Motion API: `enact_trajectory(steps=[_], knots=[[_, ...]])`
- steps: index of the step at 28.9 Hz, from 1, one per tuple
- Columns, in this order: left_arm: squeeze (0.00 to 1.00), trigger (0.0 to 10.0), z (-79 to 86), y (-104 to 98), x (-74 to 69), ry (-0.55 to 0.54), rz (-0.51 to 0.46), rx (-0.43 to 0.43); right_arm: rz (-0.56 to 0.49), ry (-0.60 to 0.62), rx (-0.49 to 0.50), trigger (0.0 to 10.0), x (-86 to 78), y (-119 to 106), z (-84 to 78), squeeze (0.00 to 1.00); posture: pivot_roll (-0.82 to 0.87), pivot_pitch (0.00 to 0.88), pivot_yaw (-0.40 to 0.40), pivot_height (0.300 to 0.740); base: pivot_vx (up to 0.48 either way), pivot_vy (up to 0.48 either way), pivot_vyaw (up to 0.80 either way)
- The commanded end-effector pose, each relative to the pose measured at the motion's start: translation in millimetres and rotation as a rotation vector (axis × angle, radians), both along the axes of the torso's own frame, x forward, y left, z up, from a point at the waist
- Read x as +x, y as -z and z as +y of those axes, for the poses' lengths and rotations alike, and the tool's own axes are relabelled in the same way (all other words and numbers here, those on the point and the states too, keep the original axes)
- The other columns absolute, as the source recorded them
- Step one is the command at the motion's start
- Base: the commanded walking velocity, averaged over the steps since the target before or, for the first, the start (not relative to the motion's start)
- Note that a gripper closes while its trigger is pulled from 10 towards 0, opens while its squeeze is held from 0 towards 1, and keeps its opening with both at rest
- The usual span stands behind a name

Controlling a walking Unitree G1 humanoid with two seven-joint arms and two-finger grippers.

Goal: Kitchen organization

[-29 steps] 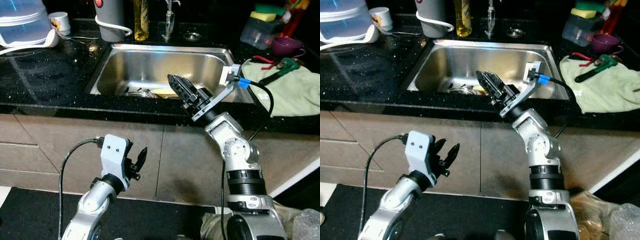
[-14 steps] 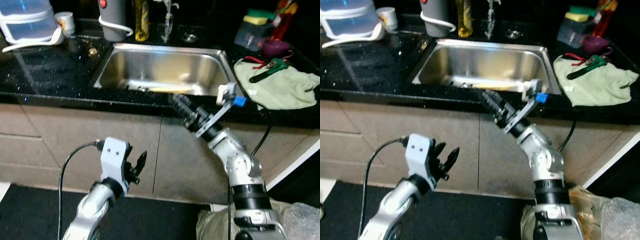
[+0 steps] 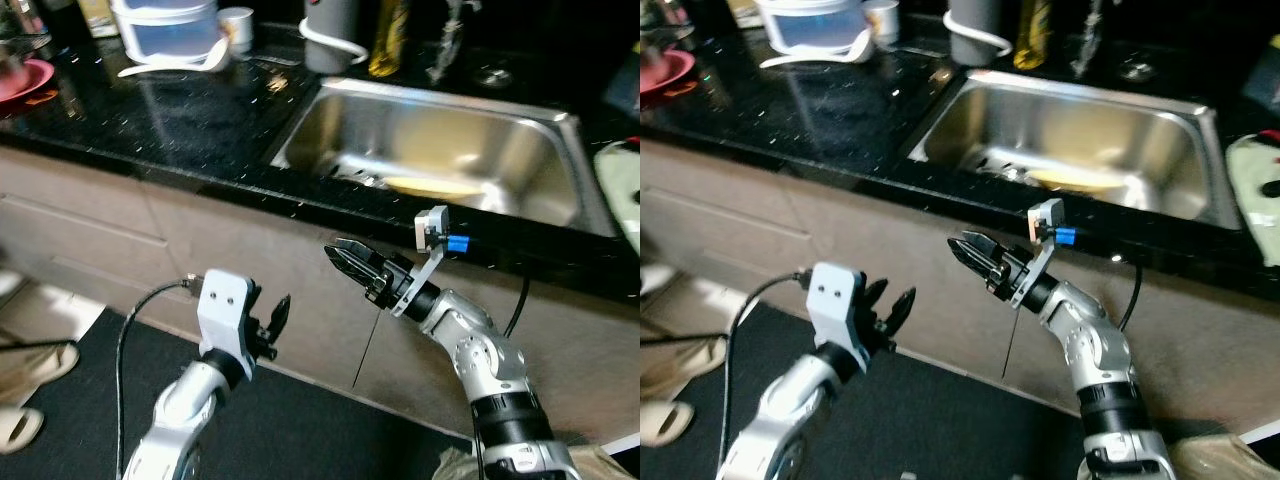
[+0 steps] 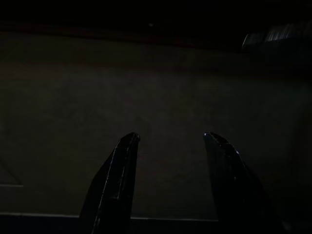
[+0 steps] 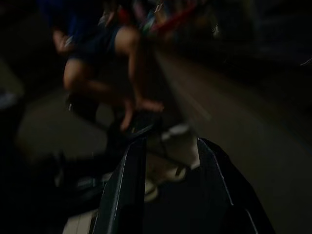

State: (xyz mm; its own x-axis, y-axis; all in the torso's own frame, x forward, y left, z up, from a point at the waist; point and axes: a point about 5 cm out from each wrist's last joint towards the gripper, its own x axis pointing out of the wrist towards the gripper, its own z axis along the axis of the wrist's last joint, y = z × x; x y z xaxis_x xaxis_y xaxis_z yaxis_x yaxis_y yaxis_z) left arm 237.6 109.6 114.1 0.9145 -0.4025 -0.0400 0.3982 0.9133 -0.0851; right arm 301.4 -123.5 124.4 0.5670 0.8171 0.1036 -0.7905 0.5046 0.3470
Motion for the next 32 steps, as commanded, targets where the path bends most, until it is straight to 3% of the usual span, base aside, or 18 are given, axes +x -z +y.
enact_trajectory(steps=[1,3,6,9,12,32], knots=[[0.0,10.0,1.5,2.6,0.1,-0.005,0.005,0.007,0.01,-0.011,-0.057,10.0,-4.4,11.9,2.6,0.0,0.04,0.014,-0.038,0.732,0.0,0.0,0.77],[0.0,10.0,7.0,2.2,4.6,-0.046,-0.014,0.039,0.009,0.024,-0.148,10.0,-5.1,23.4,3.2,0.0,0.04,0.017,-0.035,0.732,0.0,0.0,0.77],[0.0,10.0,14.0,2.1,9.7,-0.098,-0.03,0.074,0.0,0.065,-0.143,10.0,-1.3,21.8,1.1,0.0,0.04,0.018,-0.032,0.732,0.0,0.0,0.77],[0.0,10.0,21.0,3.7,17.5,-0.134,-0.024,0.077,-0.037,0.051,-0.267,10.0,0.3,28.4,-2.7,0.0,0.04,0.025,-0.021,0.732,0.0,0.0,0.77],[0.0,10.0,21.0,6.9,20.0,-0.108,0.01,0.041,-0.03,0.034,-0.267,10.0,0.0,30.4,0.5,0.0,0.04,0.025,-0.015,0.732,0.0,0.0,0.77],[0.0,10.0,17.5,8.7,25.0,-0.084,0.008,0.023,-0.037,0.026,-0.264,10.0,2.6,34.1,4.3,0.0,0.04,0.022,-0.017,0.732,0.0,0.0,0.77]])
